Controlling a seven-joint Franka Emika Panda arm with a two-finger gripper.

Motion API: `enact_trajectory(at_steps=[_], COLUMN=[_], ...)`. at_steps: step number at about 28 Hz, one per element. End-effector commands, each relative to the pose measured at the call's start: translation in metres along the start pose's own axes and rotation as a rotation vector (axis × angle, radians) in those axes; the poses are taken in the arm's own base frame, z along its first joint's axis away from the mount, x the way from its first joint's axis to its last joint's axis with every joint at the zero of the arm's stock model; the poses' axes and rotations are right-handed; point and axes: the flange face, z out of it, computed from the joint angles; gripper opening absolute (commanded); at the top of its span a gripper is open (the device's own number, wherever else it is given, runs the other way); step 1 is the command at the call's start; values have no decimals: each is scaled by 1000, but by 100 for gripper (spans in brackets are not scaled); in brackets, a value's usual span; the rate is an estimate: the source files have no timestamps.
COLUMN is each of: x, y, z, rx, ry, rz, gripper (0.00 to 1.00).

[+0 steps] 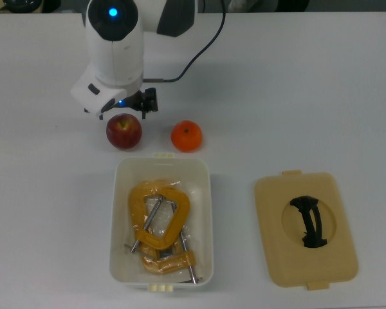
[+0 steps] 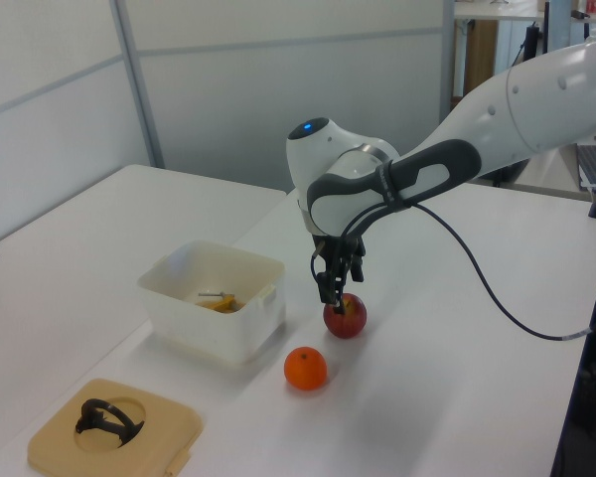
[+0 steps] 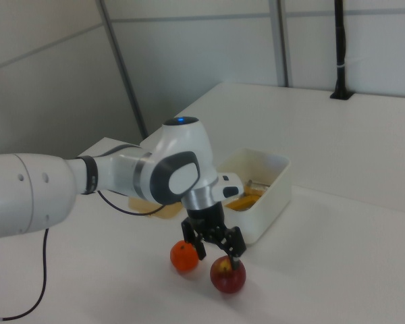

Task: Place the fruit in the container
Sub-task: 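Close the gripper on the red apple and lift it, then carry the apple over the white container and lower it inside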

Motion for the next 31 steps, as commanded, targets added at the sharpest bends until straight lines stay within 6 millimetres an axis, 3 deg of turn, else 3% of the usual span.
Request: enact_trajectory(at_steps=[1, 5, 11, 16, 17, 18, 19, 21, 26, 31], x=[4, 7, 11, 20, 20, 21, 20, 18, -1, 0], y=[15, 15, -3, 0, 1, 1, 2, 3, 26, 40], z=[17, 32, 38, 51, 51, 50, 47, 39, -18, -70], rx=[-25, -35, -29, -28, -28, -29, -28, -29, -31, -10], ry=[15, -1, -3, 22, 27, 30, 33, 38, 47, 112], rz=[-17, -19, -45, -39, -38, -37, -36, -32, -2, 52], gripper=[100, 100, 100, 100, 97, 74, 69, 65, 50, 51])
